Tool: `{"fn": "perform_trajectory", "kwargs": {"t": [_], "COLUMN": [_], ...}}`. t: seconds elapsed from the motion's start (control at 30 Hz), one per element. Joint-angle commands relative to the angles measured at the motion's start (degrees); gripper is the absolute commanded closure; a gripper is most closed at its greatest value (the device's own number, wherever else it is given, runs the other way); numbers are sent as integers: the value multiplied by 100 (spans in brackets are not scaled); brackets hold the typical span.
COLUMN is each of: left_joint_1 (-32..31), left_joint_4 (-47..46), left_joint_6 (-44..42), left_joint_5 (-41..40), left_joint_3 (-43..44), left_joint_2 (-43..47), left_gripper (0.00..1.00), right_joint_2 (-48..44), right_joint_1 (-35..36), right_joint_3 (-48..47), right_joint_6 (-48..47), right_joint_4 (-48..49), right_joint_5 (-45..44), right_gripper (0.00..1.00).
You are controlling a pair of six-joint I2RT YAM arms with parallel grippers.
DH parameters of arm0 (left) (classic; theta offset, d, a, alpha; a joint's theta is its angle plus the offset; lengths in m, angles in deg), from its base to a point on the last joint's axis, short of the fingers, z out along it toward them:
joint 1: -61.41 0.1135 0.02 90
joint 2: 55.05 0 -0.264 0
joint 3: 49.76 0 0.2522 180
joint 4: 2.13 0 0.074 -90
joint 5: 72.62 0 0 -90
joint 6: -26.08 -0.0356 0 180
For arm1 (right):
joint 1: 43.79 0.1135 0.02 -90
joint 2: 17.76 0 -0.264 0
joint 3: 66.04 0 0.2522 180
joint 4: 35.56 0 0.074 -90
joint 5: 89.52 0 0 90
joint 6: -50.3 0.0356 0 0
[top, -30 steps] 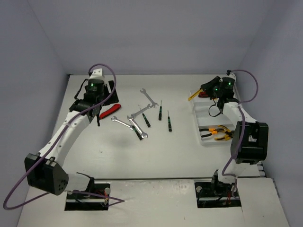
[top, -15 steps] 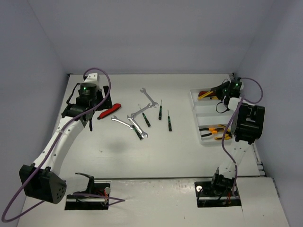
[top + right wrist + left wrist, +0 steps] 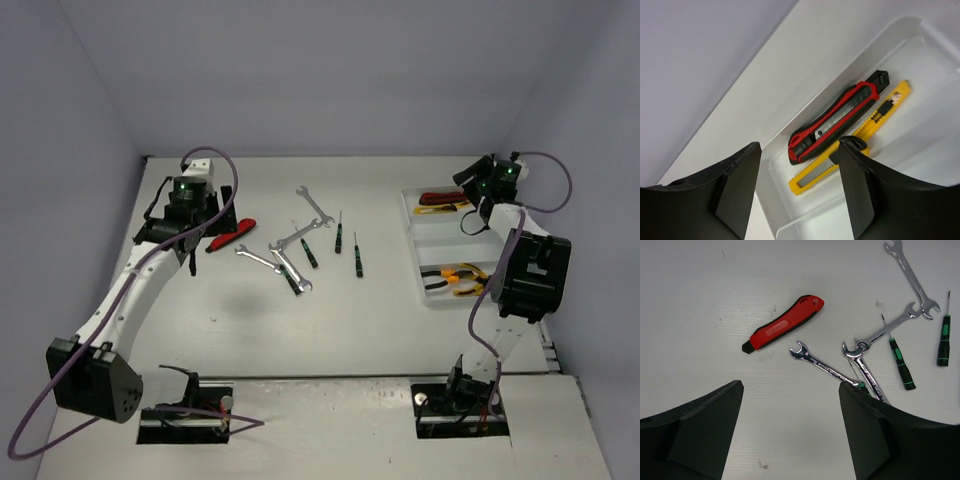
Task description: Sort the tools into containers
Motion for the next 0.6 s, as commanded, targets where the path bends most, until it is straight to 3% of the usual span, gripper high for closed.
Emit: {"fn": "perform_trajectory", "kwargs": {"t": [0.0,0.23,0.43,0.57], "left_joint_1": [73,476,751,829], "left_joint_4": [-52,106,313,303], "left_joint_6": [-140,-522,-1976,-2362], "left_joint_5": [76,649,1266,1717], "left_joint_3": [280,854,1442,1837], "left_joint_2": [-442,-1364,-2426,-3127], "left_gripper": [25,25,25,25], "right_joint_2": [-1176,-2257,-3044,-3422], "right_joint_1": [40,296,1062,1366], "right_joint_3": [-189,449,1364,1796], "right_joint_6": [-669,-1020,-1166,-1208], "right_joint_4": [-491,-878,-870,-878], "right_joint_5": [-356,35,190,325], "right_gripper": [39,38,38,38]}}
